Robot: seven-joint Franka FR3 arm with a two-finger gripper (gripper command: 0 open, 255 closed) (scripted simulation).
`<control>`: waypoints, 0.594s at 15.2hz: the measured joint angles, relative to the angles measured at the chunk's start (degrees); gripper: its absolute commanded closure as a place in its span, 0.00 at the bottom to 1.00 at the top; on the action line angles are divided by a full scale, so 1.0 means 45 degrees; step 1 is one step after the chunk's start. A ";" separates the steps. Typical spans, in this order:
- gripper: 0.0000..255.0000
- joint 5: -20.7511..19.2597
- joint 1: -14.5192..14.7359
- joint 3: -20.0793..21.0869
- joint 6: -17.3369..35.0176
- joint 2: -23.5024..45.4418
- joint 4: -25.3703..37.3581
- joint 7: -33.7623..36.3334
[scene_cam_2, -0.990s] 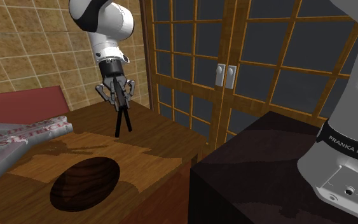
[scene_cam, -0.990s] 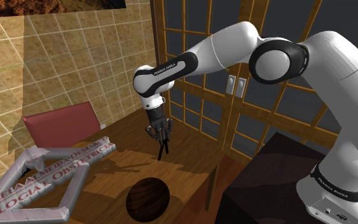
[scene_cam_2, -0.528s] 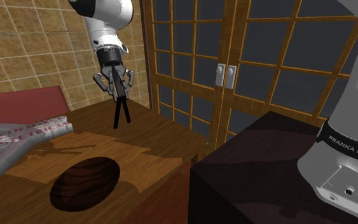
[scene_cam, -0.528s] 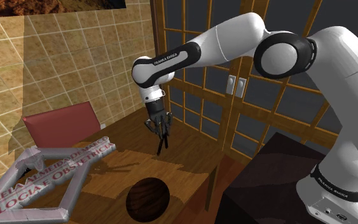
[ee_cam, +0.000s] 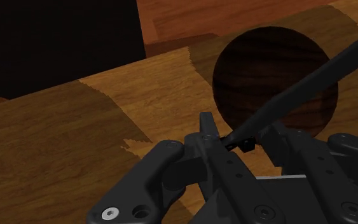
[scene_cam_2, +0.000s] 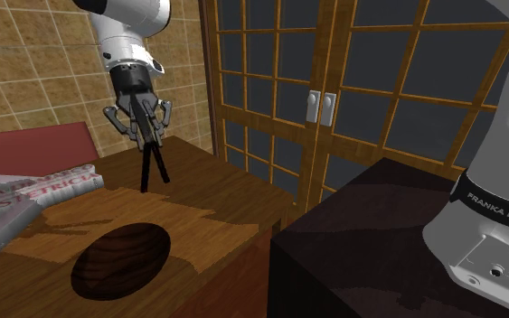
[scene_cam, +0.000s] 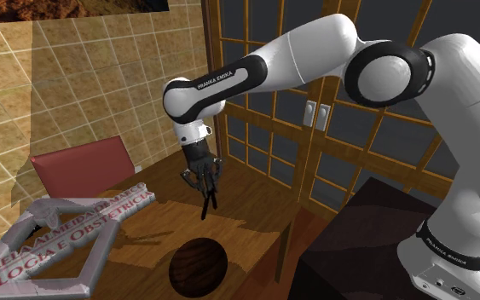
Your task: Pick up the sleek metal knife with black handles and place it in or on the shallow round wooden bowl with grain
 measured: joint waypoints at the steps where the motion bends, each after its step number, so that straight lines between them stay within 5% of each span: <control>1: 1.00 0.0068 0.0179 0.0083 0.0171 -0.0138 -0.0243 0.0221; 9: 1.00 0.0404 0.1507 0.0603 0.1024 -0.0184 -0.0630 0.1747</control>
